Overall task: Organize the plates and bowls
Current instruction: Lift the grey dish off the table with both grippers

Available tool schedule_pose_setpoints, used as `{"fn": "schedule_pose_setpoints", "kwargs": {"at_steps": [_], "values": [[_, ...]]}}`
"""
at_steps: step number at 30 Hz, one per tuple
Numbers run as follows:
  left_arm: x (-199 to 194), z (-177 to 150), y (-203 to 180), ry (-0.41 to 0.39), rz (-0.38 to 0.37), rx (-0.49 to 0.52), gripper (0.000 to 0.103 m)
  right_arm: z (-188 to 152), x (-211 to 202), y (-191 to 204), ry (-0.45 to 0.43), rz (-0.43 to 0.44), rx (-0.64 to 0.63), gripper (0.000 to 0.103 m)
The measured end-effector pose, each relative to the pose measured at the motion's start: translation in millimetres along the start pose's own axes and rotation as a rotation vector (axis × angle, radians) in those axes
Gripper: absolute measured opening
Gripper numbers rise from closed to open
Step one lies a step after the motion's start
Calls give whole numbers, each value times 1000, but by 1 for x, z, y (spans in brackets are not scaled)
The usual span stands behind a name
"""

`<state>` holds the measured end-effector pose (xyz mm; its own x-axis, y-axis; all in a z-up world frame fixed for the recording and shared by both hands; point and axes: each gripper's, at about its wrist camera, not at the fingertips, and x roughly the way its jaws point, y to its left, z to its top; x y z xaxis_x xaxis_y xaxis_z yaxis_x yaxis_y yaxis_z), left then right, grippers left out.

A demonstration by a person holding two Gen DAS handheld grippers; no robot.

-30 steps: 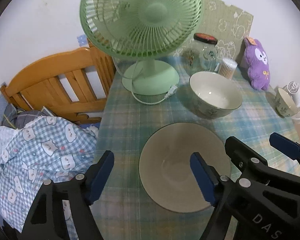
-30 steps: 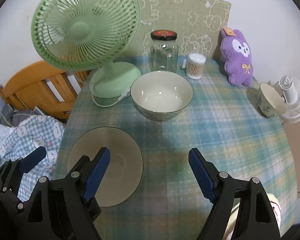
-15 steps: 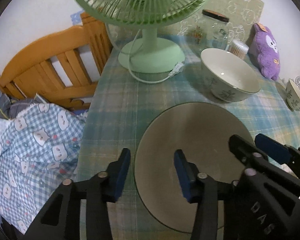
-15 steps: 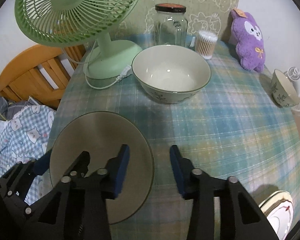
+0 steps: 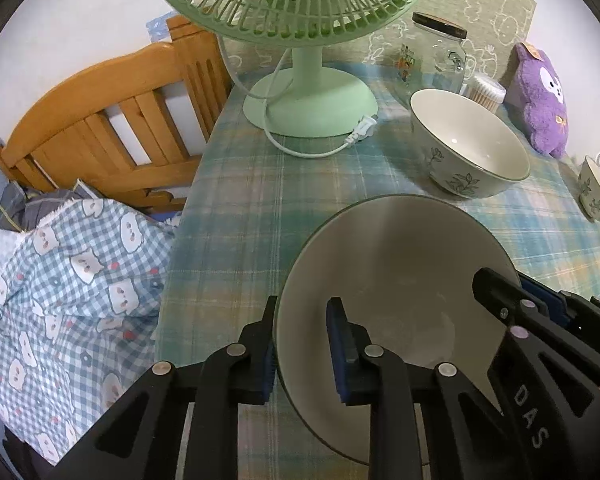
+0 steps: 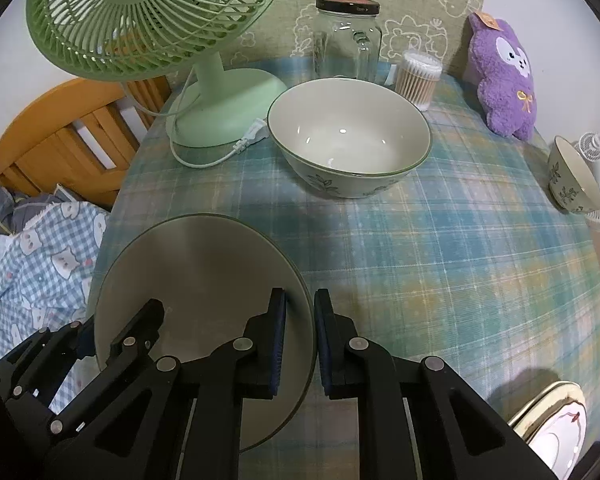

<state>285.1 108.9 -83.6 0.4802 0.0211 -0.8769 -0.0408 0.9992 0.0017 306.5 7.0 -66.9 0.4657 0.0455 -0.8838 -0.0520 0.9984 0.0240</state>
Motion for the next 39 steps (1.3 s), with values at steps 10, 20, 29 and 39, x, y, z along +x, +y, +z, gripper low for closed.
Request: {"fn": "schedule_pose_setpoints", "kwargs": {"at_steps": [10, 20, 29, 39], "values": [[-21, -12, -15, -11, -15, 38, 20, -17, -24, -10, -2, -26, 9, 18], [-53, -37, -29, -34, -28, 50, 21, -45, -61, -21, -35, -44, 17, 18], [-76, -73, -41, -31, -45, 58, 21, -85, -87, -34, -35, -57, 19, 18], [-91, -110, -50, -21, -62, 61, 21, -125, -104, -42, -23, -57, 11, 18]]}}
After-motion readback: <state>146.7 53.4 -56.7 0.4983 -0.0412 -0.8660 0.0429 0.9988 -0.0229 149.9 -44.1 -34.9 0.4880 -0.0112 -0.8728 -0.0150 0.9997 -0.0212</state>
